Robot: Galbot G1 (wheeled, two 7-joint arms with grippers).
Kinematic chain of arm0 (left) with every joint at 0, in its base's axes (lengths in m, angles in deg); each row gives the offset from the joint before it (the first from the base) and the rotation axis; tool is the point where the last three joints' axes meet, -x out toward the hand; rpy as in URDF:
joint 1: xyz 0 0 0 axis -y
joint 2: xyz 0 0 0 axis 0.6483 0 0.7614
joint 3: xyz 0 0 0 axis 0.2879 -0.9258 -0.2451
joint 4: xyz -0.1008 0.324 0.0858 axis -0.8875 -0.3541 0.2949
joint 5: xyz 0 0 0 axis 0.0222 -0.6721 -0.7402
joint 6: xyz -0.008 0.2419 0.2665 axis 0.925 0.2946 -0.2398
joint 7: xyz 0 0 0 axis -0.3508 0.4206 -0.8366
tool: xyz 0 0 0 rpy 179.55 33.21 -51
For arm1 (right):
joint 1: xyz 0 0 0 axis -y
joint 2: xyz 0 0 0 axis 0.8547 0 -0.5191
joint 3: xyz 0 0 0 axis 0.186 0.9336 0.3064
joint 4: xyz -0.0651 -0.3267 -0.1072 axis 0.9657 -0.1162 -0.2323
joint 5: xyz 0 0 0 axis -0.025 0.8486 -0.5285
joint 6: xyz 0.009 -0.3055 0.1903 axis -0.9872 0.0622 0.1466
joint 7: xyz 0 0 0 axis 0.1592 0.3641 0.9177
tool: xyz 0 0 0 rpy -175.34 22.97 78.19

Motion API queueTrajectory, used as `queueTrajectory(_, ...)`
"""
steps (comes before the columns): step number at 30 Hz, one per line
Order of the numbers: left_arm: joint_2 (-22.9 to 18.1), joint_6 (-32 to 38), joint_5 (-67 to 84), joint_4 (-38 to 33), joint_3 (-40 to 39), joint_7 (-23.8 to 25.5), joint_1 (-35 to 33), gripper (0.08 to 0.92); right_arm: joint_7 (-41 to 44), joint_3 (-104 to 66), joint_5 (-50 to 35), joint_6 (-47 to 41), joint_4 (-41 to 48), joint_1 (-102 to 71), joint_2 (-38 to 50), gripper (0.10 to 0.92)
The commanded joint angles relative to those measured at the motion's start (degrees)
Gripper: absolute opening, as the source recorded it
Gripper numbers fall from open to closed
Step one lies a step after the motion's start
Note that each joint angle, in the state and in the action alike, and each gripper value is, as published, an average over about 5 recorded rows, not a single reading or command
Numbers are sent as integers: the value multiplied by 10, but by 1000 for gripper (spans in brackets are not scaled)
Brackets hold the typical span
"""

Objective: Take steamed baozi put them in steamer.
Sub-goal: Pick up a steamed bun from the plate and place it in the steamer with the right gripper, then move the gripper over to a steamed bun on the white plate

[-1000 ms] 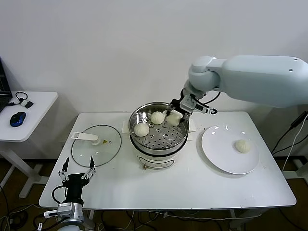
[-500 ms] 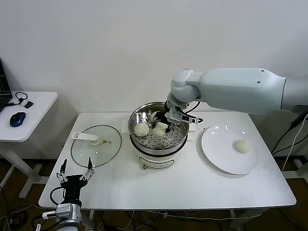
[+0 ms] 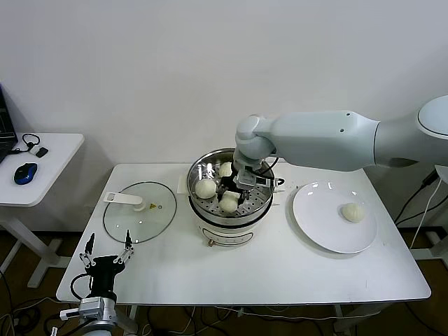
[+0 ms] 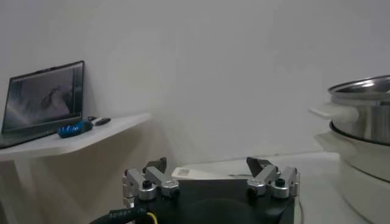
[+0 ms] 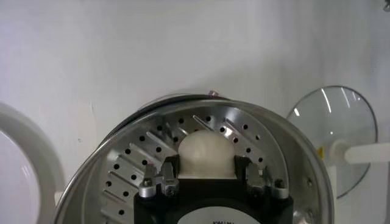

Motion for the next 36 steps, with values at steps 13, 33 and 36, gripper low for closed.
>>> queueTrajectory(13,-28,0,1,-5,-2,0,-1,823,16,12,-37,26,23,17,-15,794)
queueTrajectory(33,-28,0,1,-14,-19,0,-3,823,121,208,-396,-228,43,211,100,823)
queueTrajectory(36,-28,0,2,-12,-19,1,-2,823,119,225,-416,-264,44,203,135,823)
